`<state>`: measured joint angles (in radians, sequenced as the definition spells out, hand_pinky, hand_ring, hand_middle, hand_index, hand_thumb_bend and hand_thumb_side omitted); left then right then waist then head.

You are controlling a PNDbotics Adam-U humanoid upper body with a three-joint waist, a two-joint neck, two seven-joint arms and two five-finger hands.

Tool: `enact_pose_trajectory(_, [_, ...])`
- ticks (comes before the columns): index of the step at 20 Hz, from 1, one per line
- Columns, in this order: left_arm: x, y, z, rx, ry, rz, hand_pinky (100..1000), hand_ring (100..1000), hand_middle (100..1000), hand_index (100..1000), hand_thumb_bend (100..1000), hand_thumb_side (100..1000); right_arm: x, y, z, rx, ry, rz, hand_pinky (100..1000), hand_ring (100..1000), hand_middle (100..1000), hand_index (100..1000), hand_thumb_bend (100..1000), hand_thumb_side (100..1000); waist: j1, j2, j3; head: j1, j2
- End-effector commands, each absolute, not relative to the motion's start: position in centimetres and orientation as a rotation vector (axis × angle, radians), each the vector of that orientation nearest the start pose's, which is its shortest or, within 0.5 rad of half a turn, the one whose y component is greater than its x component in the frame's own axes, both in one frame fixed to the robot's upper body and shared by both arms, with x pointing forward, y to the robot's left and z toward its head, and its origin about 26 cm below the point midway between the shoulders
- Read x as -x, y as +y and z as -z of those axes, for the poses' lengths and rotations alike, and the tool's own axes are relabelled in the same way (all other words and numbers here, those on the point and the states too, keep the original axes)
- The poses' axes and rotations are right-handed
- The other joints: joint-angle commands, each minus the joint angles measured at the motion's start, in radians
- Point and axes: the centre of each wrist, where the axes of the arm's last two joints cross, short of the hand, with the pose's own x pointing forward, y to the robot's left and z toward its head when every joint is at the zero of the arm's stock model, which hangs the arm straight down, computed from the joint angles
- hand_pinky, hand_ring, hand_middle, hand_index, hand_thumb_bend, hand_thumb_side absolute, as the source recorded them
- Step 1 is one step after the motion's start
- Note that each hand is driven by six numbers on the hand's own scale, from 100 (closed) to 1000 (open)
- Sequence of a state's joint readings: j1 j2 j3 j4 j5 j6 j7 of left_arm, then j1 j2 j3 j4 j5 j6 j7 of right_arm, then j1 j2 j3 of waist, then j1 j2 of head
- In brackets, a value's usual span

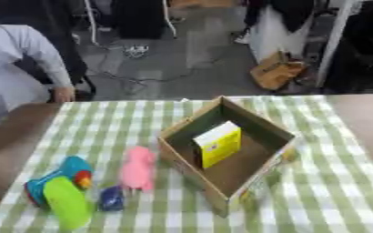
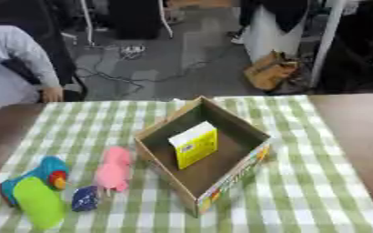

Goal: Pick up objects on the table and place them in the box.

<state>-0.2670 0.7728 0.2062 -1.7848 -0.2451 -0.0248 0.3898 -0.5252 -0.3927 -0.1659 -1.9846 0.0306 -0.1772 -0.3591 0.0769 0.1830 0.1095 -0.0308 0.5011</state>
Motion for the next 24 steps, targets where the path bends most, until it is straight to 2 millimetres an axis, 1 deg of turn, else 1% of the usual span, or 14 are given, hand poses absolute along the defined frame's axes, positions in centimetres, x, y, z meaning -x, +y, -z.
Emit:
enact_pose_trajectory(1, [-30.7,41.5,-25.8,-1.293,-2.008,0.482,731,854,922,981,100,1000,-30.5,-28.9,-29.1,-0.598,3.417,-0.105,716,893,875,1000,100,1000,0.015,-0.031,0.002,0.000,0.010])
enact_pose_trajectory(3, [-31.3,42.3,-25.9,-1.285,-1.845,0.682,771,869,931,998,100,1000,-30.5,-28.9,-29.0,-0.596,3.425,-0.094,718,893,875,1000,100,1000,0.020,-0.043,0.002,-0.001,0.016])
enact_pose_trajectory(4, [-31.6,42.5,-26.2,-1.280,-1.781,0.759,771,869,931,998,100,1000,-30.5,-28.9,-28.9,-0.597,3.428,-0.089,718,893,875,1000,100,1000,0.021,-0.047,0.002,-0.002,0.018])
enact_pose_trajectory(6, [-31.9,42.8,-26.6,-1.274,-1.721,0.829,771,869,931,998,100,1000,-30.5,-28.9,-28.9,-0.599,3.430,-0.086,718,893,875,1000,100,1000,0.022,-0.050,0.004,-0.004,0.020])
enact_pose_trajectory(7, [-32.0,42.9,-26.7,-1.270,-1.692,0.867,836,896,948,1000,105,1000,-30.5,-28.9,-28.9,-0.598,3.431,-0.084,718,893,875,1000,100,1000,0.024,-0.051,0.003,-0.005,0.022])
enact_pose_trajectory(8, [-32.3,42.9,-26.7,-1.261,-1.633,0.946,836,896,948,1000,105,1000,-30.5,-28.9,-28.8,-0.596,3.434,-0.078,718,893,875,1000,100,1000,0.026,-0.054,0.003,-0.006,0.026])
enact_pose_trajectory(10, [-32.9,43.0,-26.7,-1.241,-1.532,1.071,890,920,963,1000,126,1000,-30.5,-28.7,-28.7,-0.588,3.441,-0.070,717,893,875,1000,100,1000,0.029,-0.057,0.001,-0.007,0.027])
enact_pose_trajectory(11, [-33.2,43.0,-26.7,-1.231,-1.491,1.120,919,934,969,1000,171,1000,-30.5,-28.7,-28.7,-0.584,3.443,-0.066,717,893,875,1000,100,1000,0.029,-0.058,0.001,-0.007,0.028])
enact_pose_trajectory(12, [-33.6,42.9,-26.6,-1.216,-1.449,1.168,924,936,971,1000,179,1000,-30.5,-28.6,-28.7,-0.579,3.445,-0.060,717,893,875,1000,100,1000,0.029,-0.059,-0.001,-0.007,0.027])
enact_pose_trajectory(13, [-33.9,42.9,-26.6,-1.203,-1.417,1.204,957,951,977,1000,219,1000,-30.6,-28.6,-28.7,-0.576,3.446,-0.056,717,893,875,1000,100,1000,0.029,-0.059,-0.001,-0.007,0.027])
enact_pose_trajectory(16, [-34.9,42.6,-26.8,-1.142,-1.286,1.321,995,964,977,1000,249,1000,-30.6,-28.5,-28.8,-0.566,3.450,-0.046,717,893,874,1000,100,1000,0.027,-0.059,-0.005,-0.005,0.026])
enact_pose_trajectory(21, [-36.6,42.0,-27.7,-1.065,-1.105,1.459,1000,989,994,1000,294,1000,-30.6,-28.3,-28.7,-0.550,3.457,-0.031,717,893,874,1000,100,1000,0.030,-0.061,-0.009,0.003,0.030])
enact_pose_trajectory(24, [-37.7,42.1,-27.6,-0.995,-0.999,1.508,1000,1000,1000,1000,328,1000,-30.6,-28.2,-28.7,-0.545,3.462,-0.021,715,893,873,1000,100,1000,0.035,-0.062,-0.013,0.012,0.032])
